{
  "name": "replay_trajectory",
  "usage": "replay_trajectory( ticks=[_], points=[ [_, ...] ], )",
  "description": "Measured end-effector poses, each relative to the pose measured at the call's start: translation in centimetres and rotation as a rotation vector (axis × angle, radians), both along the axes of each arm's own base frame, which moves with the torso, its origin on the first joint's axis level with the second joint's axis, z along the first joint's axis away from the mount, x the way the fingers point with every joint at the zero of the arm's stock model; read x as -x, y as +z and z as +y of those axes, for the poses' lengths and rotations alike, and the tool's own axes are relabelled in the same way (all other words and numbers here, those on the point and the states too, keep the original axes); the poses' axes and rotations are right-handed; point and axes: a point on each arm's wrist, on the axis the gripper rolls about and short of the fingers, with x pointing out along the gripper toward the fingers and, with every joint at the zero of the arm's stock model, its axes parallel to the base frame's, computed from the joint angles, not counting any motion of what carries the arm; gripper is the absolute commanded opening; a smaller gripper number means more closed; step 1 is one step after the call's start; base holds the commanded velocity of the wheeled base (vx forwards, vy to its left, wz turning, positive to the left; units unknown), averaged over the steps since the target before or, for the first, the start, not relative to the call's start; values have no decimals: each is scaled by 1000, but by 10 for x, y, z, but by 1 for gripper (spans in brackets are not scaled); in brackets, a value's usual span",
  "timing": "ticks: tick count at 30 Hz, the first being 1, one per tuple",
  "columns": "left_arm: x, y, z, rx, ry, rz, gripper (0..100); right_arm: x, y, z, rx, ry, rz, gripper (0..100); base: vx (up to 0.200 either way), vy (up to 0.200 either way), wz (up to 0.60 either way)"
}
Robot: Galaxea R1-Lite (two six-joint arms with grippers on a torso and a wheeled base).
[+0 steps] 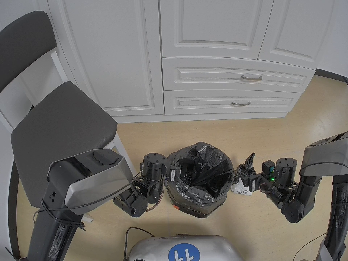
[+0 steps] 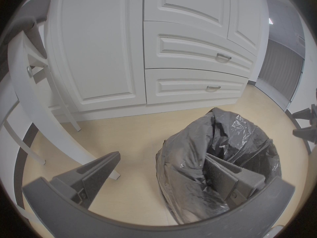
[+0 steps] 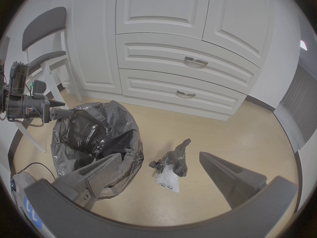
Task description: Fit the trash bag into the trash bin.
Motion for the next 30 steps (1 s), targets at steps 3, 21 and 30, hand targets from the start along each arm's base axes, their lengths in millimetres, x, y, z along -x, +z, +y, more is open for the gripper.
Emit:
replay_trajectory(
  ticks=[3, 21, 30],
  points=[
    [0, 4, 1, 3, 0, -6, 100, 0, 0, -1, 3, -1, 3, 100, 0, 0, 0],
    [-1, 20, 11, 45, -13, -44, 100, -17, -19, -10, -5, -43, 20, 100, 0, 0, 0],
    [15, 40, 8, 74, -58, -74, 100, -61, -60, -27, -118, -188, 250, 100, 0, 0, 0]
  ],
)
